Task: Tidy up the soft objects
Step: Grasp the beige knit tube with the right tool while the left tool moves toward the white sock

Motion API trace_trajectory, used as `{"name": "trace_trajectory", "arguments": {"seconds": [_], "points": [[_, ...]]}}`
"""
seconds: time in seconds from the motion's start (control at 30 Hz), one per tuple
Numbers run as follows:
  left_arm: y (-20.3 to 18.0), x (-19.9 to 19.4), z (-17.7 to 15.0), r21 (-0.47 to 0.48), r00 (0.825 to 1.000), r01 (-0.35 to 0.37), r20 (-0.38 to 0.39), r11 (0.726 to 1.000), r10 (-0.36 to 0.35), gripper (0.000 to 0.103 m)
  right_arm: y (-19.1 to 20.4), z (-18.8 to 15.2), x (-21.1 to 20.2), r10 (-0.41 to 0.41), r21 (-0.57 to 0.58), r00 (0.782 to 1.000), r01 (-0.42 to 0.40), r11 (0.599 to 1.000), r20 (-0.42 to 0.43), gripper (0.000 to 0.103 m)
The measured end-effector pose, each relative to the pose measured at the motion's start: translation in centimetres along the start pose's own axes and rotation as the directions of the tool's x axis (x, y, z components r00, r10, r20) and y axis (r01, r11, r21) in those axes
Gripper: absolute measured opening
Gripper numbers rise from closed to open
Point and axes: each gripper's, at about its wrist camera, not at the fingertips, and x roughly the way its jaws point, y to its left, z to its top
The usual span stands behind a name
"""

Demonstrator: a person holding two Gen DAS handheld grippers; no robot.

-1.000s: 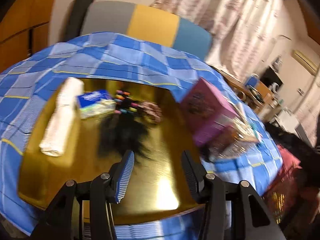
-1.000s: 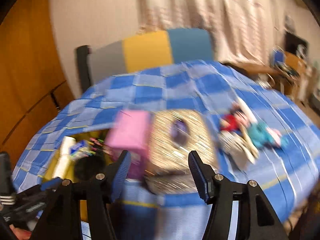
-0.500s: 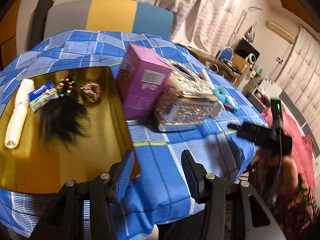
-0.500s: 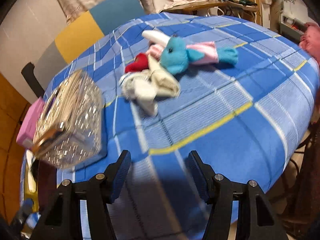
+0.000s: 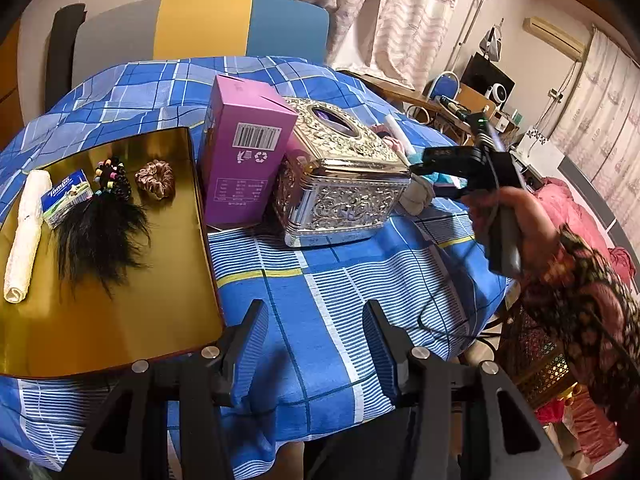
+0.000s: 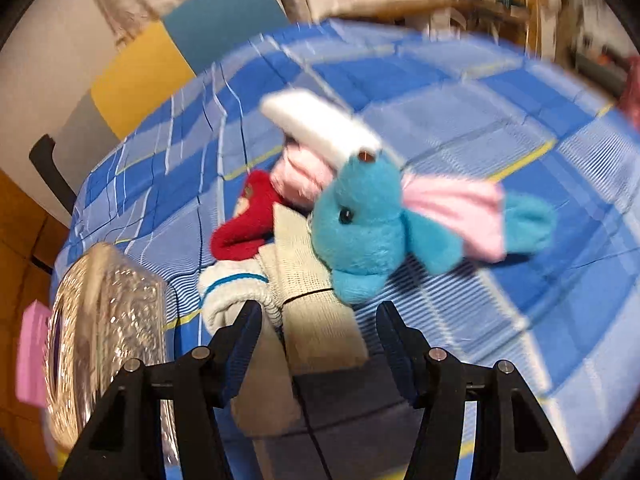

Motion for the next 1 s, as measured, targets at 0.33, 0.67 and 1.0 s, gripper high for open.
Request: {"name": "trace_trajectory", "arguments": {"seconds": [0.33, 0.67, 1.0], "points": [[-1.9, 1.0, 1.3, 0.029, 1.000, 0.011, -0.028, 1.000, -0.010, 0.050, 0.0, -0.6, -0.1, -0.004, -0.129, 0.998, -0.004, 0.992, -0.060, 0.040], [-7.3, 3.2, 4.8, 0.101, 0.995, 0.099, -0.037, 0.990, -0.096, 0.050, -3.2, -2.7, -4.5, -0.063, -0.314, 0.989, 0.017, 0.949, -0.137, 0.040], [-12.0, 5.6, 7.5, 0.136, 0.995, 0.100, -0.041, 0.986, -0.095, 0.050, -5.5, -0.1, -11.4, 0.270, -0.341, 0.963, -0.249, 0.907, 0.015, 0.040]]}}
